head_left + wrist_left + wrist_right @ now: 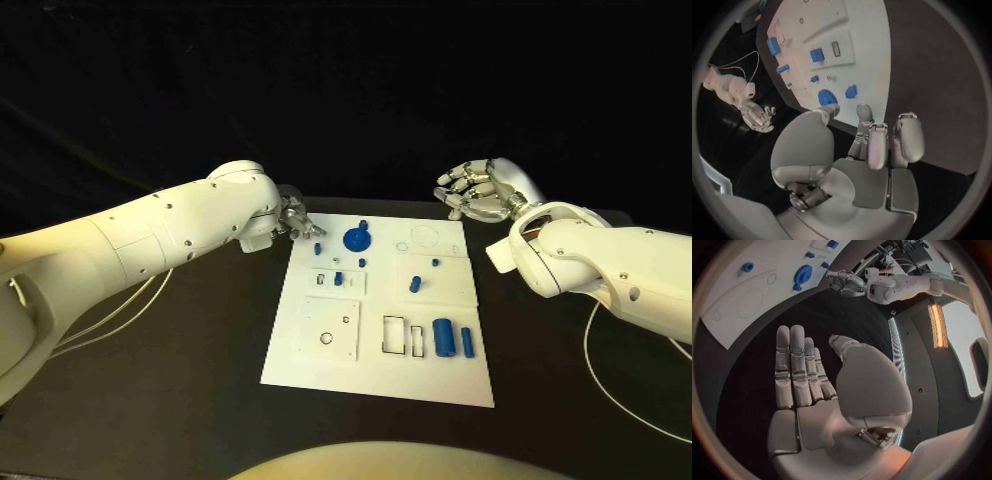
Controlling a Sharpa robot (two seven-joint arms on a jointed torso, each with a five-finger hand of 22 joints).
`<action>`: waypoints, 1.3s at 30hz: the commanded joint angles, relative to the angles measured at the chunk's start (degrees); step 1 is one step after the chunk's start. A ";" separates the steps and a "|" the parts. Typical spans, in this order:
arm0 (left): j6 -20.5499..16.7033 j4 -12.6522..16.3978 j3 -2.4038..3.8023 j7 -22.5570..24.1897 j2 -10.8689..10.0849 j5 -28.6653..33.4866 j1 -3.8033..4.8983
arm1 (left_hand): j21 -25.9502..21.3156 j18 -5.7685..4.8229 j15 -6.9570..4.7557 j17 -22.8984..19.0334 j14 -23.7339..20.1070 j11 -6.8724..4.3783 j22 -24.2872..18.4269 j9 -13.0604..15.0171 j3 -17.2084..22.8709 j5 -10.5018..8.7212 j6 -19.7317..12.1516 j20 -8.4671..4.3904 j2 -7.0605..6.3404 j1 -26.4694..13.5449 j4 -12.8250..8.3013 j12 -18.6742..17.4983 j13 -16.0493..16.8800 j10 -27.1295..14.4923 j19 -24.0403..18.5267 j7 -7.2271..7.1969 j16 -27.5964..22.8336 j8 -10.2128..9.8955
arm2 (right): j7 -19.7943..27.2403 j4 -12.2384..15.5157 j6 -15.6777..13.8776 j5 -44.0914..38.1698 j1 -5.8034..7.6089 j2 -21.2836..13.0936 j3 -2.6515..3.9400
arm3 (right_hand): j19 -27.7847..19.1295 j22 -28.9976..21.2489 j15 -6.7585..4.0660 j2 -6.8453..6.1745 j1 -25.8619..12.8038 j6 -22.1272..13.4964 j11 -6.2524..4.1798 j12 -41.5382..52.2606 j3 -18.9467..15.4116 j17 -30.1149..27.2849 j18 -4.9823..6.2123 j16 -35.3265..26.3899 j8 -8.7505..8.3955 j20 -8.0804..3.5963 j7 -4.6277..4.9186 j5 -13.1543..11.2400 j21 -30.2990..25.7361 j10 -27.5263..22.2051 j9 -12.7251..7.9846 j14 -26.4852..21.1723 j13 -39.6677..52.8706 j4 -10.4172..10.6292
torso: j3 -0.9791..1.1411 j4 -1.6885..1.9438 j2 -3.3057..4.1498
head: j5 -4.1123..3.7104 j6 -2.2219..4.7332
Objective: Assemble the parts on the task board
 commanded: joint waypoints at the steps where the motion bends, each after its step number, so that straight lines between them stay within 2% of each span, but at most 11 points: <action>1: 3.20 -0.35 -0.07 1.22 0.51 0.60 -0.04 | 0.13 0.80 0.38 7.97 3.89 -0.06 0.26 -0.14 -0.39 -0.22 0.62 0.47 0.00 0.45 -0.07 0.62 0.36 0.70 0.23 0.05 0.24 -0.10 | 0.38 -0.05 0.57 -0.12 -0.04 0.09 0.01 | 0.26 -0.05 0.00 -0.03 -0.19 -0.35 0.22 0.05 -0.36 0.05 0.63 -0.24 0.35 0.06 0.32 0.02 -0.28 -0.16 -0.08 0.24 -0.04 -0.06 | 0.02 0.03 -0.08 | -0.10 -0.09; 15: 6.46 -0.82 -0.17 0.88 1.29 2.07 -0.09 | 0.39 0.69 0.15 8.50 4.10 -0.33 0.80 -1.02 -0.61 -0.06 1.93 0.36 1.18 1.08 -0.05 1.34 0.90 1.39 0.55 -0.23 0.57 -0.29 | 0.38 -0.14 0.57 -0.12 -0.04 0.29 0.01 | 0.31 -0.12 -0.01 0.03 -0.18 -0.36 0.22 0.08 -0.36 0.10 0.63 -0.32 0.39 0.05 0.31 0.06 -0.33 -0.16 -0.08 0.28 -0.10 -0.06 | 0.03 0.10 -0.16 | -0.25 -0.32; 20: 6.47 -1.26 -0.19 0.73 1.48 2.23 -0.11 | 0.48 0.65 0.09 8.60 4.14 -0.39 1.00 -1.41 -0.52 0.00 2.28 0.31 1.74 1.60 -0.09 1.46 0.93 1.49 0.67 -0.28 0.64 -0.49 | 0.39 -0.17 0.58 -0.12 -0.04 0.37 0.01 | 0.32 -0.14 -0.01 0.05 -0.18 -0.37 0.22 0.08 -0.36 0.11 0.63 -0.34 0.41 0.05 0.31 0.08 -0.34 -0.16 -0.08 0.30 -0.12 -0.06 | 0.01 0.01 -0.05 | -0.23 -0.32; 39: 5.54 -2.33 -0.18 0.71 2.13 2.34 -0.40 | 0.61 0.60 0.04 8.69 4.18 -0.44 1.25 -2.09 -0.25 0.09 2.79 0.23 2.82 2.70 -0.16 1.69 1.03 1.68 0.82 -0.30 0.71 -0.82 | 0.43 -0.19 0.64 -0.12 -0.04 0.48 0.01 | 0.32 -0.14 -0.01 0.05 -0.18 -0.37 0.22 0.08 -0.36 0.11 0.63 -0.34 0.41 0.05 0.31 0.08 -0.34 -0.16 -0.08 0.30 -0.12 -0.06 | 0.01 0.11 -0.10 | -0.42 -0.86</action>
